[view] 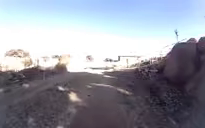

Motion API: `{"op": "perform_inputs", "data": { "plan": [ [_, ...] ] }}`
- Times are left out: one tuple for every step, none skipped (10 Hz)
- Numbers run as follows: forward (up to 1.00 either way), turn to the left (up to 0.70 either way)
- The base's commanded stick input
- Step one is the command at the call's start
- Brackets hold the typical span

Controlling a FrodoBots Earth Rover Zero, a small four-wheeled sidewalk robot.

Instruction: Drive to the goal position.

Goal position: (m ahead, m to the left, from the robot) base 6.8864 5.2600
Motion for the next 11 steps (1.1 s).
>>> {"op": "perform_inputs", "data": {
  "plan": [
    [0.50,0.00],
    [0.50,0.00],
    [0.50,0.00],
    [0.50,0.00],
    [0.50,0.00],
    [0.50,0.00],
    [0.50,0.00],
    [0.50,0.00],
    [0.50,0.00],
    [0.50,0.00],
    [0.50,0.00]
  ]
}}
